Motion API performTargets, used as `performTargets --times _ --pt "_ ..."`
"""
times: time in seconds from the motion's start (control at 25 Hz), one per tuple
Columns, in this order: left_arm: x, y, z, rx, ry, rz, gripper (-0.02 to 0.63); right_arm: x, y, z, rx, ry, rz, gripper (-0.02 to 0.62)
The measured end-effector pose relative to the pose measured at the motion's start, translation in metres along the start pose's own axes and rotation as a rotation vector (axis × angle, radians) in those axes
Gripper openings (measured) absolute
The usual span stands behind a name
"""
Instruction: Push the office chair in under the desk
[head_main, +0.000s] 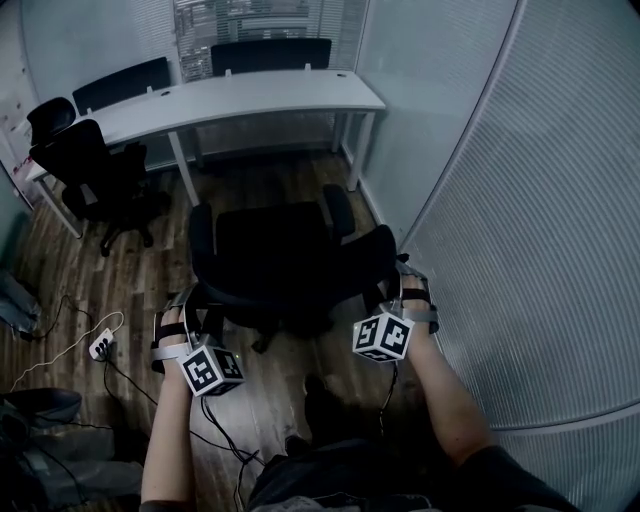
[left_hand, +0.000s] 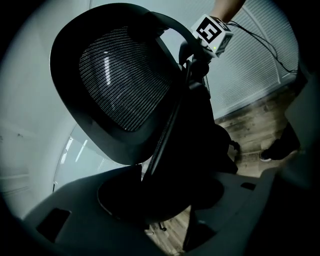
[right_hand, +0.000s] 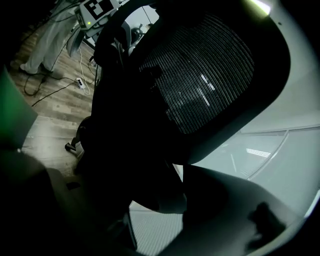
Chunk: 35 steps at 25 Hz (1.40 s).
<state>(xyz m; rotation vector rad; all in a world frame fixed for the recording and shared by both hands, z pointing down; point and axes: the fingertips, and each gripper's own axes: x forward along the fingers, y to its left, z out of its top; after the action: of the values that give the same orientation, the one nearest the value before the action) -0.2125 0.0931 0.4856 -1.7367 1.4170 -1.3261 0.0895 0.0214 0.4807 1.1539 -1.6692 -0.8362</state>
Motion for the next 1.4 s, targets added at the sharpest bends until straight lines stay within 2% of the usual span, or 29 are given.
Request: performTargets --times 0.4,0.64,1.0,1.4 --pt "0.076 0.023 0.007 -0.011 0.013 0.036 0.245 0.083 -0.021 0.002 0.004 -0.025 -0.001 0.272" --pt "0.125 0.036 0.007 -0.018 0.054 0.011 0.245 0.13 -0.032 0.005 0.007 -0.038 -0.004 0.272" --pt "0.212 0.062 0.015 -0.031 0.136 0.044 0.245 0.226 -0.057 0.005 0.004 -0.055 0.025 0.272" --pt "0.3 0.098 0.013 -0.047 0.154 0.055 0.245 0.317 -0.084 0.021 0.002 -0.047 0.019 0.272"
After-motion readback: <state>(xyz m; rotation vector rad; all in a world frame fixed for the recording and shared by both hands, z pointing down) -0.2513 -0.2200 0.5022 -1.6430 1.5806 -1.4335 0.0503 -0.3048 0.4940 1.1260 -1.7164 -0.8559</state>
